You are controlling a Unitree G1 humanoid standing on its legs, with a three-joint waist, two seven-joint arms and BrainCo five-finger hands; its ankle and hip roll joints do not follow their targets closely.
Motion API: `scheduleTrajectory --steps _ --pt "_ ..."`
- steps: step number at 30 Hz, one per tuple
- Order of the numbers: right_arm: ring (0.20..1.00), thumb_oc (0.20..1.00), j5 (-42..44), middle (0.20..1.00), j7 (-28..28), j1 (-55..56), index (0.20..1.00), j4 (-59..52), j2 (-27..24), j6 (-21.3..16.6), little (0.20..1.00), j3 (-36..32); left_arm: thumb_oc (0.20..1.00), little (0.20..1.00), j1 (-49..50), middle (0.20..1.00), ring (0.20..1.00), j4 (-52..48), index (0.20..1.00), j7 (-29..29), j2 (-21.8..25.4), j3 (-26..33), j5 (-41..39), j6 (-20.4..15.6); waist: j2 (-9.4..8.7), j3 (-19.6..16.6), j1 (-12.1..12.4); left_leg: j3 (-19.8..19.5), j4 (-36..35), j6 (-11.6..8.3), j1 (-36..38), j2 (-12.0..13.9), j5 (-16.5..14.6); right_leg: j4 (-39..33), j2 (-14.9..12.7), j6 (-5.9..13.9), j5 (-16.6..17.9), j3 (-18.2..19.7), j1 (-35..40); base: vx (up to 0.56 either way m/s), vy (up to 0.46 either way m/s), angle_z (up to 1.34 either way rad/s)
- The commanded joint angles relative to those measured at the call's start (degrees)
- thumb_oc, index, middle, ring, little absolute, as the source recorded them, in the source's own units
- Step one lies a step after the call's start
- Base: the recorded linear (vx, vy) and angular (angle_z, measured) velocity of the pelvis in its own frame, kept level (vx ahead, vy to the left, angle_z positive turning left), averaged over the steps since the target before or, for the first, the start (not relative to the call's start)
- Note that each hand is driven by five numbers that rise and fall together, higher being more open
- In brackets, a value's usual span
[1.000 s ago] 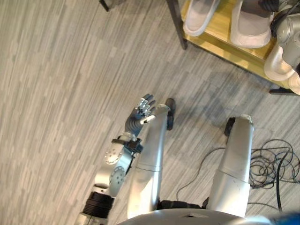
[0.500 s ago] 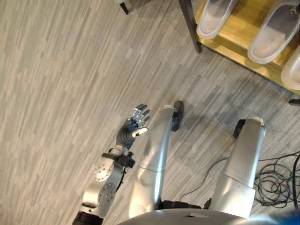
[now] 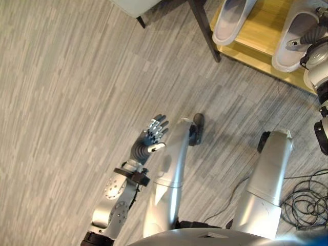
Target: Arrange the slippers neatly on the shoe rack.
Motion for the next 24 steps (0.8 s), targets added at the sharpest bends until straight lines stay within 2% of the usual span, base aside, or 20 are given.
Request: scheduleTrajectory --steps 1,9,14,15,18,19,23,24 --pt "1.0 1.0 1.3 1.0 -0.2 -2.5 1.0 -1.4 0.5 -3.1 1.0 0.9 1.0 1.0 -1.6 1.0 1.0 1.3 1.0 0.2 -1.1 2.5 2.5 -2.1 -1.06 2.2 -1.9 -8.0 1.3 -9.83 2.1 3.6 14.3 2.6 0.4 -1.34 33.6 4.4 7.7 0.0 0.0 0.0" --pt "1.0 1.0 5.8 1.0 6.7 -0.4 1.0 -1.1 2.3 -5.7 1.0 -4.7 1.0 1.0 -0.7 1.0 1.0 2.0 1.0 -0.2 0.3 1.7 4.0 -0.6 -1.11 0.1 -2.5 -8.3 -0.1 -9.83 1.8 3.7 14.5 2.5 0.2 -0.73 33.8 4.0 6.3 0.0 0.015 0.05" --pt "1.0 1.0 10.1 1.0 6.9 -3.4 1.0 2.0 6.3 -8.4 1.0 -6.9 1.0 1.0 -2.1 1.0 1.0 1.7 1.0 0.4 4.7 -0.2 3.5 -0.9 -2.01 -0.6 -1.9 -8.7 0.6 -9.83 0.4 3.2 13.3 3.3 1.1 -0.02 34.1 3.9 3.9 -0.01 0.005 0.01" --pt "1.0 1.0 10.3 1.0 6.5 -6.3 1.0 4.2 7.1 -8.5 1.0 -4.0 1.0 1.0 -3.1 1.0 1.0 0.9 1.0 0.9 6.4 -1.3 2.8 -1.5 -2.49 -0.7 -1.8 -8.8 0.6 -9.83 0.0 3.0 12.6 3.3 1.2 0.02 34.4 3.8 3.1 -0.04 0.019 -0.06" --pt "1.0 1.0 11.8 1.0 3.9 -10.3 1.0 6.0 7.5 -8.5 1.0 -1.3 1.0 1.0 -4.7 1.0 1.0 -0.5 1.0 2.5 7.2 -2.0 1.7 -1.8 -2.96 -0.5 -2.0 -8.6 -0.3 -9.83 -0.6 3.0 12.3 2.4 1.6 0.56 35.2 3.8 1.9 -0.07 0.018 0.06" --pt "1.0 1.0 11.7 1.0 -1.0 -12.7 1.0 5.9 6.4 -8.7 1.0 2.3 1.0 1.0 -6.2 1.0 1.0 -1.7 1.0 3.9 7.1 -2.2 1.0 -2.1 -3.82 0.4 -2.6 -8.8 -1.1 -9.83 -0.7 2.9 12.0 1.2 1.4 0.72 35.5 3.9 1.6 -0.09 0.008 0.08" --pt "1.0 1.0 10.8 1.0 -8.4 -11.8 1.0 0.9 4.4 -8.2 1.0 3.3 1.0 1.0 -6.4 1.0 1.0 -3.1 1.0 5.6 6.3 -2.0 -1.3 -2.0 -4.61 1.7 -3.5 -8.7 -2.3 -9.83 -0.9 3.5 12.2 1.0 1.4 0.72 35.7 4.0 0.0 -0.05 -0.011 0.04" --pt "1.0 1.0 11.0 1.0 -8.2 -10.0 1.0 -2.8 6.4 -6.9 1.0 2.7 1.0 1.0 -11.3 1.0 1.0 0.4 1.0 7.8 5.3 -0.3 -1.1 -1.2 -5.15 1.8 -4.0 -8.8 -2.3 -9.83 -0.5 4.3 11.2 1.1 1.4 0.61 35.1 3.6 0.2 0.0 0.0 0.0"
